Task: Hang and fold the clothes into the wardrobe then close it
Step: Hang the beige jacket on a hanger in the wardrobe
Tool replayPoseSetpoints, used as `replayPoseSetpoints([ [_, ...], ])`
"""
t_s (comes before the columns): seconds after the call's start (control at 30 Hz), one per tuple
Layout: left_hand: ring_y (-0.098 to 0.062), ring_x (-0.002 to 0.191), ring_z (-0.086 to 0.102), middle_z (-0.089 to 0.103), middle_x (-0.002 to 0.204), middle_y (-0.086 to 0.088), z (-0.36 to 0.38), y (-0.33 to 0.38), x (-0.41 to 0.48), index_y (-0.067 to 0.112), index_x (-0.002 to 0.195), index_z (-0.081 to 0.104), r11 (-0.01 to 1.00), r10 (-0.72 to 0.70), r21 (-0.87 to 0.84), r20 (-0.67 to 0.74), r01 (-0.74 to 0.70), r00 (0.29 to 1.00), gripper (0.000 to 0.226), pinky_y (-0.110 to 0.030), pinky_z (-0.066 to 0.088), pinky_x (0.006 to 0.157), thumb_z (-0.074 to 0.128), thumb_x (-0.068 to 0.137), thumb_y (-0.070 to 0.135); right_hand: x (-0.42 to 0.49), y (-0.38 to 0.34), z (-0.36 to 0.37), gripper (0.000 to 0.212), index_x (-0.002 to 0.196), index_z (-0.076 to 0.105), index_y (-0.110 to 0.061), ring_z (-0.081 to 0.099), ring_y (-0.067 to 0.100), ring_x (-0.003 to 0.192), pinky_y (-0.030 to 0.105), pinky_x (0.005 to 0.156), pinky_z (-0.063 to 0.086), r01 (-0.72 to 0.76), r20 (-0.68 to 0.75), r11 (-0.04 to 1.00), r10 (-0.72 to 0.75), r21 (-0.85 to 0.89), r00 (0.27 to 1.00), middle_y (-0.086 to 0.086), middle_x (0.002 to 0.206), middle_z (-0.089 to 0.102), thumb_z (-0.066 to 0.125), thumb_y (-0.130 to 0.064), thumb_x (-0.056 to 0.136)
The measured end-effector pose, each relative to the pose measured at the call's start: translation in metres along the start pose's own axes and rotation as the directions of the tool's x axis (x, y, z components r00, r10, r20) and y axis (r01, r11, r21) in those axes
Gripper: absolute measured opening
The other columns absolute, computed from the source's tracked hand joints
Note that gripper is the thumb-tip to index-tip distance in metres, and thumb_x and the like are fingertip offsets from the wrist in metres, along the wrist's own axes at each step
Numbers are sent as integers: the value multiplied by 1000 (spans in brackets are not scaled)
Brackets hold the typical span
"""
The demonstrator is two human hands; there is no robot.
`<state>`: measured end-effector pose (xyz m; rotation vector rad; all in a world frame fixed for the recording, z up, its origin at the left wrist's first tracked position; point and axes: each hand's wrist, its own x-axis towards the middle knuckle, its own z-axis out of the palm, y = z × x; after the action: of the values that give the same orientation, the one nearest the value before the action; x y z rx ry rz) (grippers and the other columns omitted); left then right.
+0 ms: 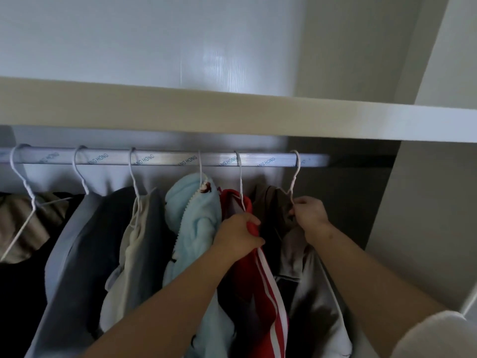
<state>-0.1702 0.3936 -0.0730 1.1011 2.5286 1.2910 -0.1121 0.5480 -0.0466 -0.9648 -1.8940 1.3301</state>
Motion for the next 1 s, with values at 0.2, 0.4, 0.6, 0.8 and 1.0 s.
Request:
replayPoseSetpoints([
  [0.2, -15, 110, 54, 56, 126, -1, 1, 1, -1, 21, 128, 52, 997, 57, 42, 94, -61, 994, 53, -13, 37, 85, 70, 78, 18, -5, 2, -6, 11, 96, 64, -14, 56, 24, 84, 22, 59, 40, -2, -142, 1000, 5, 22, 990, 15, 105, 64, 59, -10, 87],
  [0.4, -17, 137, 26, 13, 154, -2, 6, 1, -11, 19, 146, 25, 997, 71, -9, 190, -71, 979, 78, -15, 20, 102, 69, 82, 24, -36, -2, -2, 30, 117, 58, -12, 52, 30, 112, 35, 94, 44, 67, -111, 980, -89, -187, 990, 13, 119, 59, 50, -10, 89],
  [0.6, -20, 123, 43, 30, 142, -1, -3, -1, -48, 19, 129, 48, 989, 144, -17, -41, -145, 989, 46, -22, 33, 103, 63, 85, 17, -80, 13, -5, 34, 122, 52, -19, 50, 30, 112, 48, 97, 44, 97, -123, 964, -130, -247, 984, 9, 125, 49, 50, -14, 89],
  [0.8, -7, 71, 59, 56, 97, 6, -27, -8, -95, 20, 97, 58, 796, -78, -573, 226, 198, 971, 22, -19, 52, 59, 53, 90, 0, -135, 33, -4, 35, 124, 53, -14, 49, 32, 115, 43, 99, 42, 97, -158, 964, -139, -247, 978, 10, 132, 41, 53, -14, 89],
  [1.0, -6, 70, 59, 59, 86, 4, -42, -14, -149, 18, 96, 58, 725, -173, -630, 222, 277, 960, 20, -17, 48, 61, 49, 92, 1, -194, 46, -2, 38, 125, 54, -14, 44, 27, 120, 26, 96, 34, 89, -134, 965, -124, -247, 983, 9, 133, 42, 52, -10, 87],
])
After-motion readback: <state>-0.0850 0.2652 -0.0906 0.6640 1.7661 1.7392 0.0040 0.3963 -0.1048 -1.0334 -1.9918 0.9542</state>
